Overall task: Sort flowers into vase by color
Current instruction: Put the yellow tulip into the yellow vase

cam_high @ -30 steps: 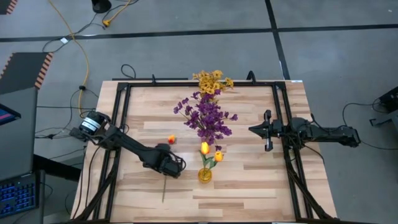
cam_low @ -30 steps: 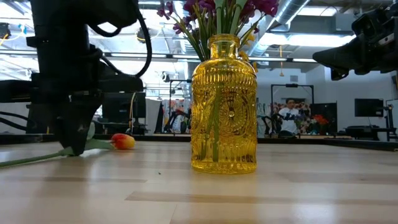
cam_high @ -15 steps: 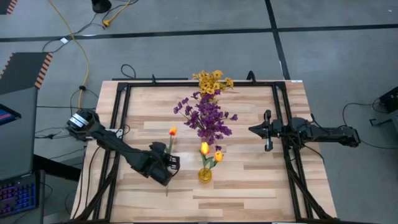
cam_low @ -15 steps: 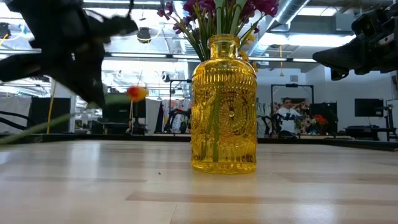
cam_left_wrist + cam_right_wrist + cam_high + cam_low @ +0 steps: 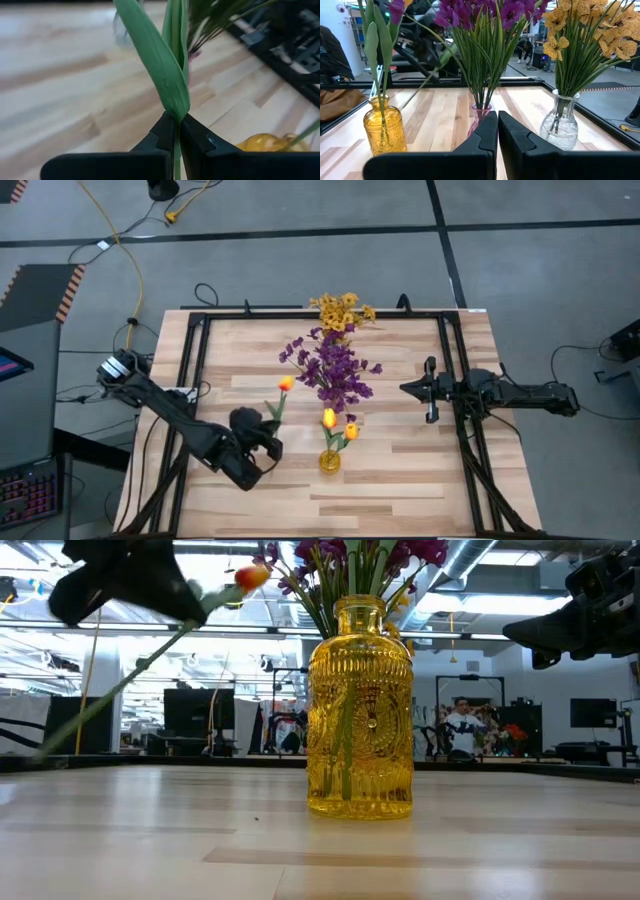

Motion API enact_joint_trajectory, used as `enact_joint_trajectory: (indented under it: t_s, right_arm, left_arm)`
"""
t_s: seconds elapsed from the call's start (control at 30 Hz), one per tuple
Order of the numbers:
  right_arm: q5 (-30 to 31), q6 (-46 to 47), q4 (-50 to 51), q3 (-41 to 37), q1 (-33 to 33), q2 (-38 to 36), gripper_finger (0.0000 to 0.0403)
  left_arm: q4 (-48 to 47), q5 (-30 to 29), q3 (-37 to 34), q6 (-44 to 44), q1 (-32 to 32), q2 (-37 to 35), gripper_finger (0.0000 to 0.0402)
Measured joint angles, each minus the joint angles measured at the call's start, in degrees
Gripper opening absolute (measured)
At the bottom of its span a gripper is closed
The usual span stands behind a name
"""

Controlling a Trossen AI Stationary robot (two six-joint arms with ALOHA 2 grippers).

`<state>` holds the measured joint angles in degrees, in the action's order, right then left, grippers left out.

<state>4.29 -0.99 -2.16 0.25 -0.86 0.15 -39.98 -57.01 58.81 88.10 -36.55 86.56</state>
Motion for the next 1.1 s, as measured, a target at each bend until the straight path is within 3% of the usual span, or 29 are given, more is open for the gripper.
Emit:
enact_joint_trajectory:
  t_s: [0.33, 0.63, 0.83, 1.1]
  right_arm:
    - [0.00, 0.02, 0.00, 0.01, -0.01, 0.00, 0.0043]
    - [0.00, 0.00, 0.01, 0.00, 0.00, -0.01, 0.0043]
    - [0.00, 0.00, -0.01, 0.02, 0.00, -0.01, 0.0043]
    - [0.00, 0.01, 0.00, 0.01, 0.00, 0.00, 0.0043]
  left_arm:
    - [14.06, -13.40, 0.02, -19.72, -1.98, -0.02, 0.0000]
    - [19.29, -24.44, 0.02, -25.60, -4.31, -0.02, 0.0000]
    - [25.36, -26.42, 0.02, -32.55, -4.64, -0.02, 0.0000]
    - [41.92, -25.92, 0.02, -51.51, -4.64, -0.02, 0.0000]
